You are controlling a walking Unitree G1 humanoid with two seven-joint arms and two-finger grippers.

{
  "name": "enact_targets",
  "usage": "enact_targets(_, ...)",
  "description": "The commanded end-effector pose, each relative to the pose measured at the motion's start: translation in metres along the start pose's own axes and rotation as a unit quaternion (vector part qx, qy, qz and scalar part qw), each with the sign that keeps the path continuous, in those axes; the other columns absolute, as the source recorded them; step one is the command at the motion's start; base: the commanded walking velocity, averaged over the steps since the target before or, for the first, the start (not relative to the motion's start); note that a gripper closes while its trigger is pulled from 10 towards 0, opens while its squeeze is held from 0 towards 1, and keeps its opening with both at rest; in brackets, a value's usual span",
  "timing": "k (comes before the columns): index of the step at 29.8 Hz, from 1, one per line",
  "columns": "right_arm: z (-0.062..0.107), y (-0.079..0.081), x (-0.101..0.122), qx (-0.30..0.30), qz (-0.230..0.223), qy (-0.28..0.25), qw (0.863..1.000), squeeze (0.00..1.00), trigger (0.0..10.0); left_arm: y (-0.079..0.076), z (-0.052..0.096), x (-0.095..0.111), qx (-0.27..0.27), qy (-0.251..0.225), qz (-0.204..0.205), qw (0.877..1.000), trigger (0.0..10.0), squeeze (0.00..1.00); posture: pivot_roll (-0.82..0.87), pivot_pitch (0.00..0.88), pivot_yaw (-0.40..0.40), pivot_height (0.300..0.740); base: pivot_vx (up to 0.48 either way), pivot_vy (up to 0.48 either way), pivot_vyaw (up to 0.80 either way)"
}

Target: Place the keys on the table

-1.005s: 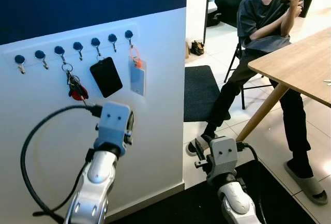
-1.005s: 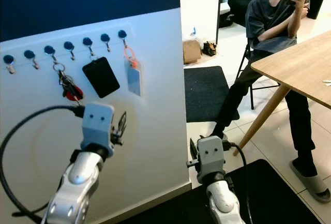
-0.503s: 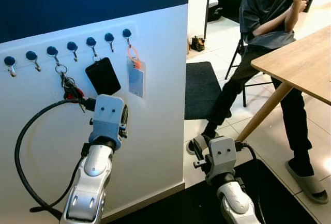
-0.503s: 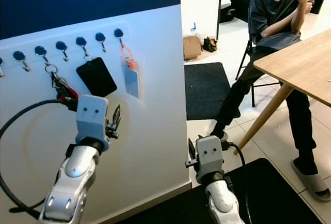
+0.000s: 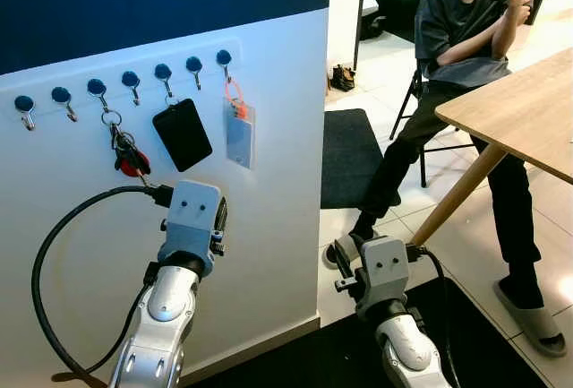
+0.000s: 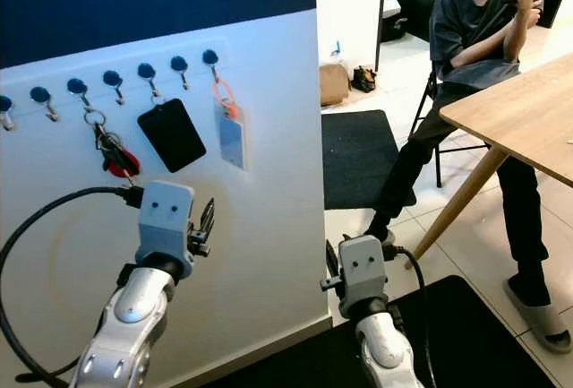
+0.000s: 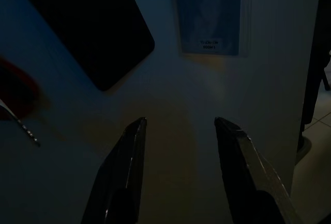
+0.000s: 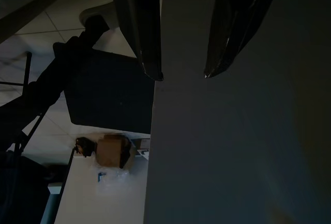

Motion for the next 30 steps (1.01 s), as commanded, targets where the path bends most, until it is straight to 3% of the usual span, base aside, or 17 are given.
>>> enact_targets(1,0.0007,0.0033,-0.0018,0.007,0.001,0.006,1.0,0.0,10.0,0.003,0.0025,-0.0026,0.011,0.008,-0.001,1.0,10.0,0.0,0.07,0.184,0.097,0.74,0.0,0.0,0.0)
enact_targets(15,-0.001,0.0023,-0.0021,0.004,0.004,0.006,1.0,0.0,10.0,0.0045,0.0017,-0.0029,0.012,0.007,0.001,1.0,10.0,0.0,0.07,0.177,0.098,0.74,0.0,0.461,0.78)
enact_targets(30,-0.0023,0.0029,-0.0013,0.005,-0.004,0.003,1.0,0.0,10.0,0.0032,0.0004,-0.0012,0.006,0.002,0.0,1.0,10.0,0.0,0.07,0.171,0.101,0.74,0.0,0.0,0.12)
Point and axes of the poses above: a point about 5 cm out from each wrist's last joint towards the gripper, its own z axis pointing back from the gripper into the wrist, its own x axis along the axis of the wrist's last joint, y = z × x, the point moved 1 cm from there along -z, pointing out of the wrist towards the gripper, and after that the axes turned 14 degrees about z, right-handed, at the moved point
